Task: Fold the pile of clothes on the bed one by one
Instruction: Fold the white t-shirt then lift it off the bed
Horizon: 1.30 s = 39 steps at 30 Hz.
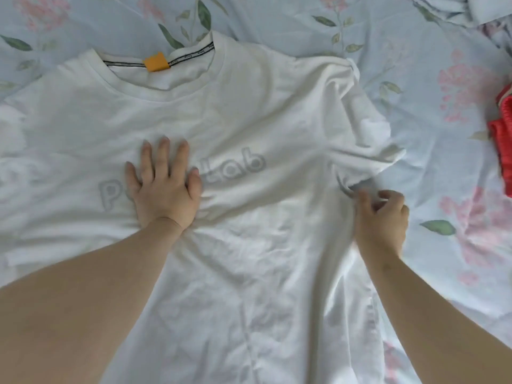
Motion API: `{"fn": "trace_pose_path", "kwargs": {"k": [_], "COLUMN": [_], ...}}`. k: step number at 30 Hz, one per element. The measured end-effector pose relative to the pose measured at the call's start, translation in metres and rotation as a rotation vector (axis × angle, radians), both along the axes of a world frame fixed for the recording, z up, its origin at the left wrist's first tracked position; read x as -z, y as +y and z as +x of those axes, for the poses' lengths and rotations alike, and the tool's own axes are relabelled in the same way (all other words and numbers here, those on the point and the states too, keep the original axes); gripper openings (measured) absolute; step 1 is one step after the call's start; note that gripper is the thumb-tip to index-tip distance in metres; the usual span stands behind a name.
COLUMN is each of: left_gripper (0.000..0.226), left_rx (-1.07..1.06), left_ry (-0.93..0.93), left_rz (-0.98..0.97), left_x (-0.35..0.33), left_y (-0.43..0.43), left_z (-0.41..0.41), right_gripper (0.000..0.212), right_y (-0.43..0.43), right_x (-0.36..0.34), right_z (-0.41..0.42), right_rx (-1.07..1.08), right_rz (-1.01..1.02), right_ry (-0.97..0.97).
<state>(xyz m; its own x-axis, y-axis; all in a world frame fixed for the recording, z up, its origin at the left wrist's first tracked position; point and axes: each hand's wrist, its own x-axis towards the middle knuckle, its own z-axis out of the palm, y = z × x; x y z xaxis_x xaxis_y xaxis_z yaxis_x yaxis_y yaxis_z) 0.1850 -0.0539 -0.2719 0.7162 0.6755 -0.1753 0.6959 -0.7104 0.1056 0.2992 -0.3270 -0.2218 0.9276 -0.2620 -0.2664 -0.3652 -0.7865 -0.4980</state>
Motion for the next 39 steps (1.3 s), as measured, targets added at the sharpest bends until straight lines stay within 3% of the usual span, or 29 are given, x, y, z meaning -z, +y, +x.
{"fn": "trace_pose_path", "kwargs": {"k": [6, 11, 13, 17, 22, 24, 28, 32, 35, 37, 39], "left_gripper": [0.056, 0.061, 0.067, 0.056, 0.052, 0.052, 0.053, 0.061, 0.067, 0.059, 0.036], "left_rx": [-0.047, 0.048, 0.086, 0.243, 0.290, 0.295, 0.262, 0.286, 0.383, 0.384, 0.342], "left_ry": [0.019, 0.043, 0.010, -0.045, -0.026, -0.039, -0.076, -0.056, -0.069, -0.132, -0.241], "left_rz": [-0.112, -0.140, -0.138, -0.108, -0.092, -0.081, -0.061, -0.048, -0.043, -0.048, -0.024], "left_x": [-0.011, -0.019, -0.018, -0.013, -0.015, -0.013, -0.013, -0.016, -0.014, -0.018, -0.024], "left_y": [-0.054, -0.117, -0.148, -0.213, -0.263, -0.273, -0.288, -0.307, -0.322, -0.326, -0.326], "left_z": [-0.043, -0.110, -0.140, -0.208, -0.263, -0.274, -0.284, -0.291, -0.305, -0.312, -0.314], "right_gripper": [0.051, 0.010, 0.013, 0.027, 0.011, 0.009, 0.012, 0.011, 0.031, 0.029, 0.027], "right_y": [-0.048, -0.088, -0.108, -0.148, -0.181, -0.191, -0.233, -0.258, -0.254, -0.254, -0.259], "right_x": [-0.004, -0.017, -0.020, -0.019, -0.022, -0.022, -0.025, -0.024, -0.015, -0.010, -0.008], "right_z": [-0.083, -0.126, -0.152, -0.209, -0.248, -0.245, -0.229, -0.224, -0.230, -0.233, -0.233], "right_rx": [-0.222, -0.209, -0.144, -0.198, -0.288, -0.175, 0.313, 0.317, 0.220, 0.130, 0.182], "right_rz": [0.023, 0.062, 0.121, 0.070, 0.098, 0.167, 0.377, 0.369, 0.422, 0.362, 0.327], "right_ry": [0.186, 0.287, 0.259, 0.346, 0.336, 0.300, 0.204, 0.198, 0.282, 0.293, 0.270]}}
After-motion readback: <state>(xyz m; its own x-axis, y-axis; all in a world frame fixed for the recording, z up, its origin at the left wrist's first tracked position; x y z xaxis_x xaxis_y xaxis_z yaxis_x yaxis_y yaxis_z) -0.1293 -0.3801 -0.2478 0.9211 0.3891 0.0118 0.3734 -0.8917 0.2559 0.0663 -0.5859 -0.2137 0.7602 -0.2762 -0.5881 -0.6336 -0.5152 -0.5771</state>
